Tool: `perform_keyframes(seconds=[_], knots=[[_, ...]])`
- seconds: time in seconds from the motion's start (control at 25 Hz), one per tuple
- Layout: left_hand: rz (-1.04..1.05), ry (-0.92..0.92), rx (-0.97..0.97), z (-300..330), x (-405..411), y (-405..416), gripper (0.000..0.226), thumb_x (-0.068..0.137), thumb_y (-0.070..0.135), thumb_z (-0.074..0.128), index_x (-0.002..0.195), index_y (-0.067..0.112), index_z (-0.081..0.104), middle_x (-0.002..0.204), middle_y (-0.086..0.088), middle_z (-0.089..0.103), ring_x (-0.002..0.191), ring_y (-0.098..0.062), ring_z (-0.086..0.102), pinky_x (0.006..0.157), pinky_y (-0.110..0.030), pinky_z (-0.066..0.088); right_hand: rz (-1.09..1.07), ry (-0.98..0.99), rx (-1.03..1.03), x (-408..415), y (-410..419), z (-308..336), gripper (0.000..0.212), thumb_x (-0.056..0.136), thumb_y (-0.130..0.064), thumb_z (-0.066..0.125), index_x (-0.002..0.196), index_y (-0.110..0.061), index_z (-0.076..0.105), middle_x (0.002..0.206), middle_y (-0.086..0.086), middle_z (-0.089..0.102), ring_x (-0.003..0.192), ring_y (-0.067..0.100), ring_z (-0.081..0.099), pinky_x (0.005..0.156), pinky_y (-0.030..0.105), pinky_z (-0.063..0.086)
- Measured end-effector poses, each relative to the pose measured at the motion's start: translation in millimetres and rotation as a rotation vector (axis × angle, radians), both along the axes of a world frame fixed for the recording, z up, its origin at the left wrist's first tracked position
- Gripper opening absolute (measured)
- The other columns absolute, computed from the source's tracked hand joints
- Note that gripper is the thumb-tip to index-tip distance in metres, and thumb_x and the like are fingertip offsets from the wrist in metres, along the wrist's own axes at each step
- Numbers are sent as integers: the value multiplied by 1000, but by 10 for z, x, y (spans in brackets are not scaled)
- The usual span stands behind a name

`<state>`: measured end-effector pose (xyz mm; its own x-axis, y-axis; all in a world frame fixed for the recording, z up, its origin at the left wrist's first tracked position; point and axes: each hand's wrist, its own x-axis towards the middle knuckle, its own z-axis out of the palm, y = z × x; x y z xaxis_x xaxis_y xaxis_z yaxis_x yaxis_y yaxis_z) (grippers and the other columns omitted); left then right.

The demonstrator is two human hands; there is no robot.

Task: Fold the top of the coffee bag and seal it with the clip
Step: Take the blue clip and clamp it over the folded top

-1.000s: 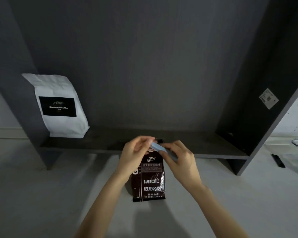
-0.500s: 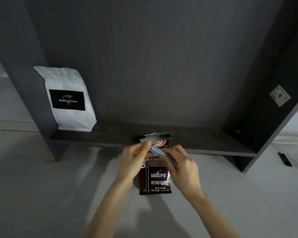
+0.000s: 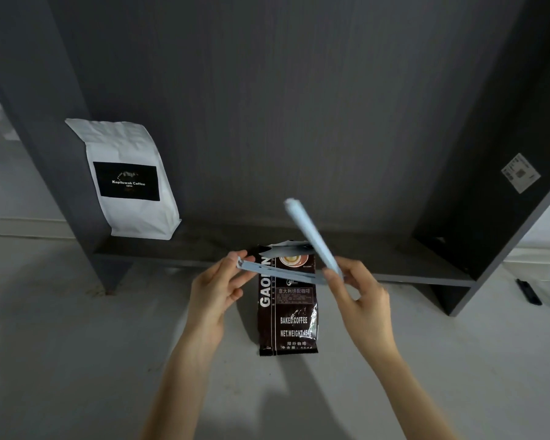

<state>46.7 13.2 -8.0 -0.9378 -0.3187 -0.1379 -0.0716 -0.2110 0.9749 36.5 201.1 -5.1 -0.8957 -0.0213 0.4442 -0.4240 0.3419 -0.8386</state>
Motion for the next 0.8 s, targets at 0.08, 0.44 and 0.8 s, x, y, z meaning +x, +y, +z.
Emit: perform_keyframes(seconds=[0.08, 0.44, 0.8], knots=[[-3, 3, 6, -1, 2, -3, 17, 88, 32, 48, 89, 28, 63, 92, 13, 69, 73, 8, 67, 71, -23, 39, 33, -54, 2, 33, 13, -58, 34, 81, -15, 61, 75, -46, 52, 78, -10, 64, 75, -10, 58, 61, 3, 41], [-44, -15, -70, -70, -135, -23, 15, 86, 29, 52, 93, 24, 65, 88, 9, 70, 68, 7, 67, 69, -22, 43, 364, -519, -168, -33, 246, -209, 18, 81, 0, 58, 93, -11, 66, 67, -2, 72, 68, 7, 68, 67, 14, 55], [-86, 30, -176, 39, -532, 24, 17, 87, 29, 51, 89, 23, 66, 87, 7, 69, 78, -4, 66, 67, -22, 43, 321, -543, -379, -209, 317, -53, 17, 83, -4, 54, 85, -14, 68, 71, -2, 75, 77, 11, 71, 67, 14, 56]])
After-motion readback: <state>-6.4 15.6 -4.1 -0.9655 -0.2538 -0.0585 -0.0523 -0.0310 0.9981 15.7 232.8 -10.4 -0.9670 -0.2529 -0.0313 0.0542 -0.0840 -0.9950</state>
